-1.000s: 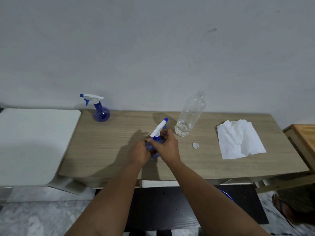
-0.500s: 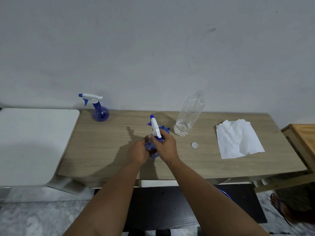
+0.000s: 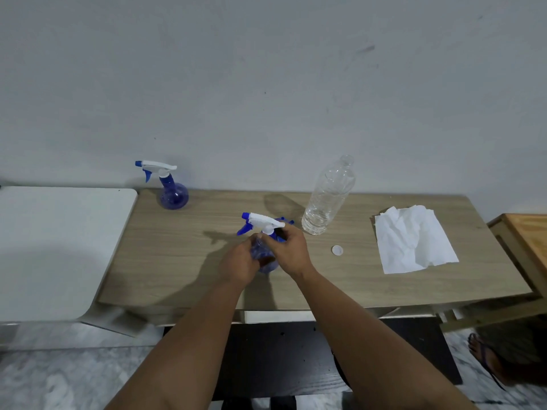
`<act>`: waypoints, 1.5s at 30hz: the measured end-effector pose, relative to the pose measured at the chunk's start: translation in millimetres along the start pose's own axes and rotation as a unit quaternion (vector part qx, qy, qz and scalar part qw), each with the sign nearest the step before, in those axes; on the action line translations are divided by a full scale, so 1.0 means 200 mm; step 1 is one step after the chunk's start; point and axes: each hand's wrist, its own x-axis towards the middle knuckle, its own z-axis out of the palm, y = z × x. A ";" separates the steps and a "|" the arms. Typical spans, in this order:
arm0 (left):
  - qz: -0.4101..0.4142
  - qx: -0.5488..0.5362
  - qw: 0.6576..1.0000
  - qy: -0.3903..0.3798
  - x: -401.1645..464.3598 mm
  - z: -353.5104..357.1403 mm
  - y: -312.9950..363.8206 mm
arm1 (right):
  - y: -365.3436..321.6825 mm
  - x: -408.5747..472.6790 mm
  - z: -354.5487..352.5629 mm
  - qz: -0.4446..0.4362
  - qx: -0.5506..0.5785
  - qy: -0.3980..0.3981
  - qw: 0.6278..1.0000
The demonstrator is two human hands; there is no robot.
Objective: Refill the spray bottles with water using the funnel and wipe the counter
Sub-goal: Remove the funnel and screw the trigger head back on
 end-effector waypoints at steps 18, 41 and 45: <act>-0.004 -0.008 1.000 0.011 -0.01 0.01 0.00 | 0.05 -0.03 0.00 -0.025 0.031 0.004 0.999; 0.002 0.023 0.999 0.025 0.00 0.02 -0.02 | 0.11 -0.06 0.07 -0.064 0.015 0.048 0.997; 0.008 0.013 1.000 0.020 0.00 0.02 -0.03 | 0.12 -0.03 0.07 -0.019 0.027 0.072 0.997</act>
